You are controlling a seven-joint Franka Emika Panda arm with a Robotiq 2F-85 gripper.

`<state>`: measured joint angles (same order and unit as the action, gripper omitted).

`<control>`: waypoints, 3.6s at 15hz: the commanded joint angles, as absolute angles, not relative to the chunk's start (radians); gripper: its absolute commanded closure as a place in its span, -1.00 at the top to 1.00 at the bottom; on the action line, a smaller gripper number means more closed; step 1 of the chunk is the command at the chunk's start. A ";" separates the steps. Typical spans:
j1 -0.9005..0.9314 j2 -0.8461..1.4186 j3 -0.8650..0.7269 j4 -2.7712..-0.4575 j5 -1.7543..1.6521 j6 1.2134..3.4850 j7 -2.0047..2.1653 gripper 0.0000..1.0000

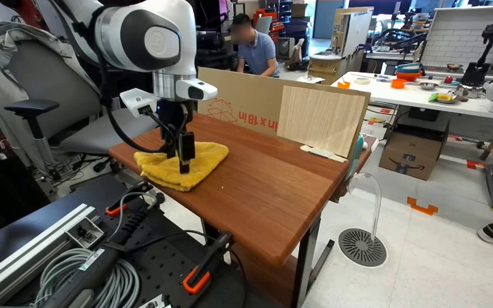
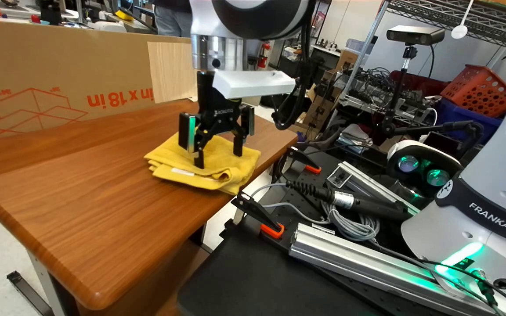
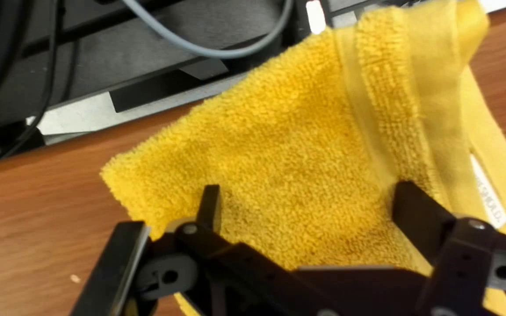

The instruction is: Wipe the top of the table with the yellow towel

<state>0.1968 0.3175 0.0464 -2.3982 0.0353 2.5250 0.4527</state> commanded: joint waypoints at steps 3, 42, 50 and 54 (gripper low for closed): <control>0.218 0.319 0.063 -2.372 0.037 2.527 0.452 1.00; -0.040 0.545 0.018 -2.319 0.466 3.004 0.387 1.00; -0.078 0.514 -0.106 -2.396 0.433 2.939 0.404 1.00; -0.073 0.444 -0.031 -2.468 0.448 2.879 0.352 1.00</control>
<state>-0.0718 0.4671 -0.0960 -2.3797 0.4537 2.9292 0.3729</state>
